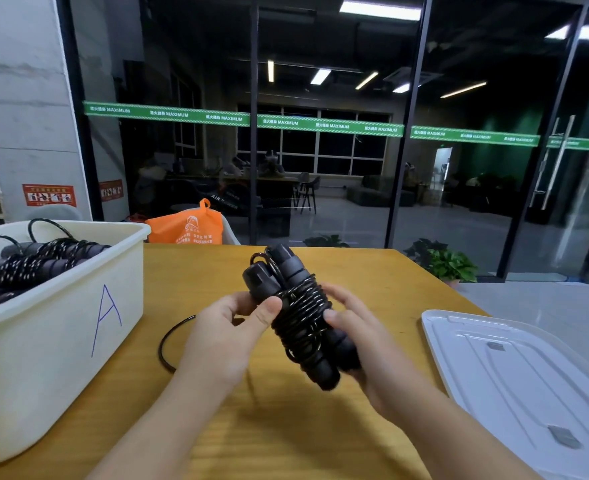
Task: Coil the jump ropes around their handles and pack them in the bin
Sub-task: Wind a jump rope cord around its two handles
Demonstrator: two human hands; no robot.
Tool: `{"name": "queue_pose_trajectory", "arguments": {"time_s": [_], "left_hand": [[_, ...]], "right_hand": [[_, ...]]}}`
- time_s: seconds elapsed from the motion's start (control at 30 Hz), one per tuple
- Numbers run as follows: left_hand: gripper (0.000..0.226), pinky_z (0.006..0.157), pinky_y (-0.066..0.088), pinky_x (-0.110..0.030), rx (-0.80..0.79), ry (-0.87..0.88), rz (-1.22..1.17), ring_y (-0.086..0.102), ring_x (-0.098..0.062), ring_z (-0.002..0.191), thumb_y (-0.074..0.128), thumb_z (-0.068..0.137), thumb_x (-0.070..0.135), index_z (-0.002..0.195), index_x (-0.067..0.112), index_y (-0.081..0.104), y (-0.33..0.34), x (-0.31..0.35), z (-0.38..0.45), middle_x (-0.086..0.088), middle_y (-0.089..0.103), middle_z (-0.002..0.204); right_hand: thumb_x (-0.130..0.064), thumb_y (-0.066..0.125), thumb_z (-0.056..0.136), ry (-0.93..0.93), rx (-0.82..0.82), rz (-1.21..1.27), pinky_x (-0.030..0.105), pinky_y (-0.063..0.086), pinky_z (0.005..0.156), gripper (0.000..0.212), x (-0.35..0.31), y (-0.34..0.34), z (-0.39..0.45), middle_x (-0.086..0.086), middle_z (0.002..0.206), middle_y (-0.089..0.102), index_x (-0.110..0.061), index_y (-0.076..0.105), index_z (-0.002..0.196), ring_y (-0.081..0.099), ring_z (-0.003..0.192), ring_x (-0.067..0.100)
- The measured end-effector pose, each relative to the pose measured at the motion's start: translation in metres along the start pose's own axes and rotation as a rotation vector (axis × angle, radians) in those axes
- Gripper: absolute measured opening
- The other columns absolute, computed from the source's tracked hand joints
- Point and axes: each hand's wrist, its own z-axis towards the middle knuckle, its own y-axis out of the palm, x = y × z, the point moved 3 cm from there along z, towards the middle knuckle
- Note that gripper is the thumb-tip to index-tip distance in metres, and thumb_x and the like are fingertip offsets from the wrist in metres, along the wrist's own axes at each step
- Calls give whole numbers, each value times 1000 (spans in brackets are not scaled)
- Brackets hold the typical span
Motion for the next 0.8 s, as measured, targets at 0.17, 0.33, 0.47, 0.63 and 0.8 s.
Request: {"name": "queue_pose_trajectory", "arguments": {"time_s": [0.17, 0.33, 0.47, 0.63, 0.8], "left_hand": [[20, 53, 38, -10, 168, 10, 232, 55, -8, 68, 74, 75, 40, 76, 25, 61, 4, -3, -5, 1, 65, 78], [27, 44, 36, -9, 154, 29, 209, 50, -3, 54, 77, 72, 41, 72, 19, 61, 11, 0, -11, -1, 59, 67], [17, 54, 38, -10, 10, 224, 236, 52, 2, 58, 69, 73, 49, 77, 33, 63, 10, 6, -8, 2, 61, 68], [27, 59, 39, -10, -14, 371, 297, 53, 2, 66, 53, 76, 62, 78, 35, 56, 3, 8, -5, 11, 60, 72], [74, 60, 41, -11, -3, 268, 213, 57, 3, 69, 38, 52, 96, 88, 33, 54, -6, 1, 4, 14, 62, 74]], "right_hand": [[-43, 68, 81, -251, -20, -463, 25, 45, 101, 68, 9, 5, 2, -22, 136, 46, -54, 33, 138, 47, 124, -2], [-44, 81, 70, -255, 17, -774, 22, 36, 105, 121, 16, 20, 1, -32, 142, 18, -49, -12, 146, 29, 128, -11], [-24, 71, 65, -276, 98, -575, 27, 49, 89, 90, 8, 11, 0, -17, 127, 46, -56, 25, 136, 54, 109, 3], [-17, 72, 45, -81, -71, 61, 36, 53, 64, 74, 3, 5, -1, 11, 93, 67, -16, 58, 118, 67, 75, 27], [-20, 74, 45, 38, -357, 446, 37, 57, 73, 71, 2, 12, -3, 18, 104, 66, 0, 65, 112, 67, 86, 28]]}}
